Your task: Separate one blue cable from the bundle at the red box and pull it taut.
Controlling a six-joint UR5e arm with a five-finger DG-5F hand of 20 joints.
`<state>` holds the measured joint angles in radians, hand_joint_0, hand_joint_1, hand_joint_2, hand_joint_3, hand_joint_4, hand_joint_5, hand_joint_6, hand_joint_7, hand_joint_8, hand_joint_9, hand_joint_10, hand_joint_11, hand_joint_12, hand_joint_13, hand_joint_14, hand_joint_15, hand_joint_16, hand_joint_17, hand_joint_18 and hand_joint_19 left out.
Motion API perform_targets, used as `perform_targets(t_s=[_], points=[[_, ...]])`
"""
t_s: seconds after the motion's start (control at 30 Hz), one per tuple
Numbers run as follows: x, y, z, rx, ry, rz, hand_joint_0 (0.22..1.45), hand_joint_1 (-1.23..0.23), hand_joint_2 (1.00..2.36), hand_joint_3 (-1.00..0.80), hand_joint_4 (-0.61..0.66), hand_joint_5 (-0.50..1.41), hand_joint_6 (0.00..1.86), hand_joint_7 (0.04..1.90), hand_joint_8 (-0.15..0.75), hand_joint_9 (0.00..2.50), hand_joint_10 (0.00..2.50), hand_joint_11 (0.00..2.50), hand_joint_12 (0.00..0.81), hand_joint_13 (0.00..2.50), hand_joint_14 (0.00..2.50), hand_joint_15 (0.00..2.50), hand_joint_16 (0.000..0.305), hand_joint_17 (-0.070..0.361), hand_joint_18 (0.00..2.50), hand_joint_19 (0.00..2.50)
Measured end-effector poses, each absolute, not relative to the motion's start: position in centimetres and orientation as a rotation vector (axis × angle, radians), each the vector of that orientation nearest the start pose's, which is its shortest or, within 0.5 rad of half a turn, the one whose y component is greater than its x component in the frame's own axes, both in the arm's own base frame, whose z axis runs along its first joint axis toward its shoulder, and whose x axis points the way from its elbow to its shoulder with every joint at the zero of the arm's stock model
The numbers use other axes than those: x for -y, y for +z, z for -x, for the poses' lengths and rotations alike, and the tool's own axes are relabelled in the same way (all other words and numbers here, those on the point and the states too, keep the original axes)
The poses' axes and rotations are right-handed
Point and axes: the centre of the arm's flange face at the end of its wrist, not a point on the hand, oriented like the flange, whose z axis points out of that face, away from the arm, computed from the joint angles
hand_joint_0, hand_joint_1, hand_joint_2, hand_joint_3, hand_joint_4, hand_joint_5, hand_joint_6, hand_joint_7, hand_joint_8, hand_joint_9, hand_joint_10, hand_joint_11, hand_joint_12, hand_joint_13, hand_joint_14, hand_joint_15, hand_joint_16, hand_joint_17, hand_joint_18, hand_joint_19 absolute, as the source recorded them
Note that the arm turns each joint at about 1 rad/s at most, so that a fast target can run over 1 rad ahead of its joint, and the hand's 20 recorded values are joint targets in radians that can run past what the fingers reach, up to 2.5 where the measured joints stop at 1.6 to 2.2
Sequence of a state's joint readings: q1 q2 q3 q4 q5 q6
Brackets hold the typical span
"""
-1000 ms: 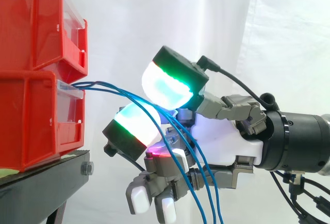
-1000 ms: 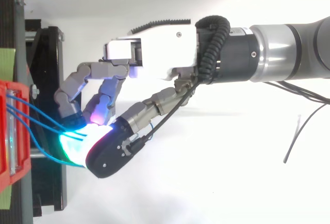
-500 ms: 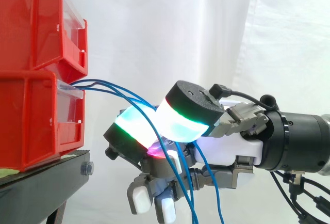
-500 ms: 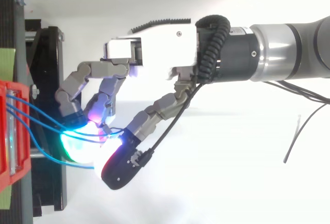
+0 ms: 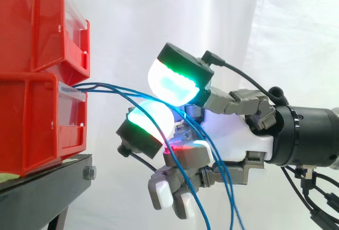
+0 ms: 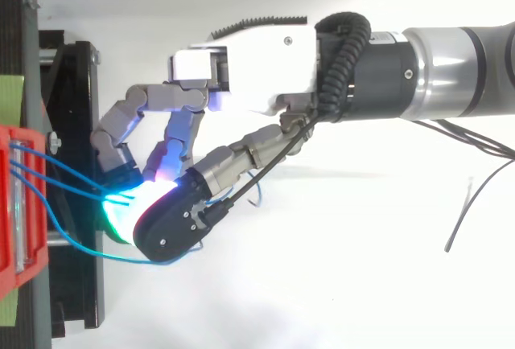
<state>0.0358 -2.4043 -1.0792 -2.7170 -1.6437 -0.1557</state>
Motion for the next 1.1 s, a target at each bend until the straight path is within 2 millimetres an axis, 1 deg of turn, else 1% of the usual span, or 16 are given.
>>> perform_targets(t_s=[0.1, 0.2, 0.27, 0.37, 0.5, 0.7, 0.8, 0.87, 0.9, 0.97, 1.03, 1.07, 1.1], points=[[9.8, 22.4, -79.4, -1.301, 1.195, -0.982, 0.62, -0.49, 1.01, -0.39, 0.1, -0.14, 0.86, 1.12, 0.376, 1.26, 0.02, 1.17, 0.425, 1.01, 0.02, 0.62, 0.054, 0.122, 1.0, 0.76], [9.8, 22.8, -79.3, -1.309, 1.182, -0.973, 0.62, -0.49, 1.01, -0.39, 0.11, -0.15, 0.85, 1.11, 0.375, 1.26, 0.02, 1.19, 0.43, 1.01, 0.02, 0.63, 0.054, 0.122, 0.99, 0.76], [9.8, 23.2, -79.2, -1.313, 1.171, -0.963, 0.59, -0.53, 1.0, -0.46, 0.13, -0.16, 0.85, 1.12, 0.379, 1.25, 0.02, 1.2, 0.432, 1.01, 0.02, 0.63, 0.055, 0.123, 1.0, 0.76], [10.0, 23.8, -78.9, -1.324, 1.15, -0.953, 0.58, -0.51, 1.0, -0.5, 0.13, -0.16, 0.85, 1.1, 0.385, 1.25, 0.02, 1.18, 0.435, 1.01, 0.02, 0.62, 0.055, 0.125, 1.0, 0.76], [10.2, 23.9, -78.6, -1.348, 1.125, -0.953, 0.61, -0.43, 1.0, -0.46, 0.11, -0.16, 0.85, 1.09, 0.375, 1.25, 0.02, 1.17, 0.428, 1.01, 0.02, 0.63, 0.055, 0.123, 1.0, 0.76], [10.2, 23.8, -78.4, -1.37, 1.105, -0.953, 0.63, -0.43, 1.01, -0.42, 0.1, -0.15, 0.85, 1.07, 0.375, 1.25, 0.02, 1.17, 0.429, 1.02, 0.02, 0.63, 0.055, 0.123, 1.0, 0.76], [10.2, 23.9, -78.3, -1.371, 1.098, -0.947, 0.63, -0.47, 1.01, -0.36, 0.11, -0.15, 0.84, 1.04, 0.377, 1.25, 0.02, 1.18, 0.432, 1.01, 0.02, 0.63, 0.055, 0.124, 1.0, 0.75], [10.3, 24.1, -78.3, -1.37, 1.094, -0.944, 0.62, -0.54, 1.02, -0.27, 0.13, -0.16, 0.83, 1.05, 0.382, 1.24, 0.02, 1.2, 0.43, 0.99, 0.02, 0.63, 0.055, 0.125, 1.0, 0.75], [10.3, 24.2, -78.3, -1.37, 1.092, -0.943, 0.62, -0.54, 1.02, -0.25, 0.13, -0.16, 0.83, 1.06, 0.377, 1.22, 0.02, 1.19, 0.429, 0.99, 0.02, 0.62, 0.055, 0.124, 0.99, 0.75], [10.3, 24.3, -78.3, -1.37, 1.09, -0.942, 0.61, -0.6, 1.02, -0.19, 0.14, -0.16, 0.84, 1.05, 0.393, 1.2, 0.02, 1.19, 0.446, 0.99, 0.02, 0.62, 0.058, 0.131, 1.01, 0.74], [10.4, 24.3, -78.2, -1.372, 1.088, -0.943, 0.61, -0.63, 1.02, -0.17, 0.14, -0.17, 0.84, 1.03, 0.399, 1.2, 0.02, 1.2, 0.451, 0.99, 0.02, 0.61, 0.059, 0.133, 1.02, 0.72], [10.4, 24.3, -78.2, -1.373, 1.088, -0.944, 0.61, -0.72, 1.02, -0.14, 0.15, -0.17, 0.86, 1.04, 0.398, 1.18, 0.02, 1.19, 0.451, 0.98, 0.02, 0.62, 0.06, 0.134, 1.02, 0.72], [10.4, 24.3, -78.2, -1.374, 1.087, -0.944, 0.62, -0.74, 1.02, -0.12, 0.15, -0.18, 0.86, 1.05, 0.392, 1.18, 0.02, 1.21, 0.448, 0.98, 0.02, 0.61, 0.059, 0.133, 1.02, 0.72]])
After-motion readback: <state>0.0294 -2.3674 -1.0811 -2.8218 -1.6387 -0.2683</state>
